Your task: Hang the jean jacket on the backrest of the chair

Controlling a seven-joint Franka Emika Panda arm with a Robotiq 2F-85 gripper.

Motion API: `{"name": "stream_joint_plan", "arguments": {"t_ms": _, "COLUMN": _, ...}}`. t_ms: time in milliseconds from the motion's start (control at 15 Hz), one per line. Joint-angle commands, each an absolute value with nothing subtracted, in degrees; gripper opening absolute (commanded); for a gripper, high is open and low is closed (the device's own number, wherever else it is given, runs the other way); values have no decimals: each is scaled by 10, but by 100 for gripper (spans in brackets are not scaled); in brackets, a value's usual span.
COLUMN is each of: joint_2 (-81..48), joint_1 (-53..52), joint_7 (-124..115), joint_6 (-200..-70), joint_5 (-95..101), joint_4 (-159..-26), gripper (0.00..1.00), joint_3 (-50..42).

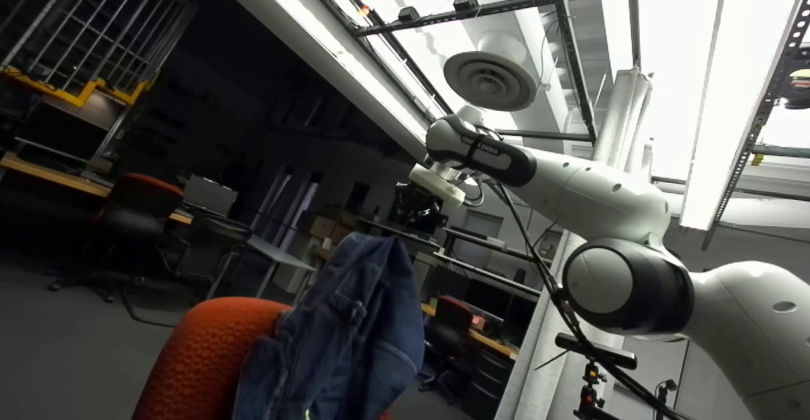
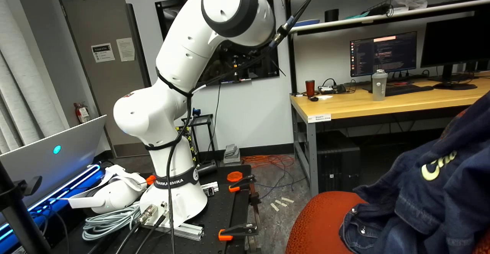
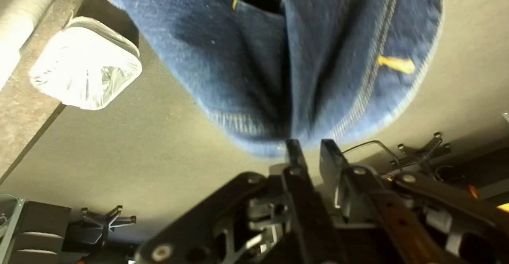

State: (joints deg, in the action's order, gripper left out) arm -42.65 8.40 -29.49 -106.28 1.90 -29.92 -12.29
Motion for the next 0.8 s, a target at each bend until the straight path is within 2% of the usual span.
{"name": "stream_joint_plan", "arguments": {"t_ms": 0, "joint_2": -480, "joint_1": 87, "joint_7": -299, "joint_6": -1117, "joint_5": 30, "joint_4": -276, "gripper": 52, "joint_3": -131}}
{"name": "stream_joint_plan", "arguments": {"t_ms": 400, "joint_2": -544, "joint_1": 92, "joint_7": -291, "joint_6": -1161, "joint_5": 18, "joint_4": -275, "gripper": 98, "joint_3": -126}}
{"name": "stream_joint_plan", "arguments": {"t_ms": 733, "joint_2": -559, "joint_1": 105, "joint_7": -265, "joint_6": -1160, "joint_5": -2, "joint_4": -271, "gripper": 100, "joint_3": -105}}
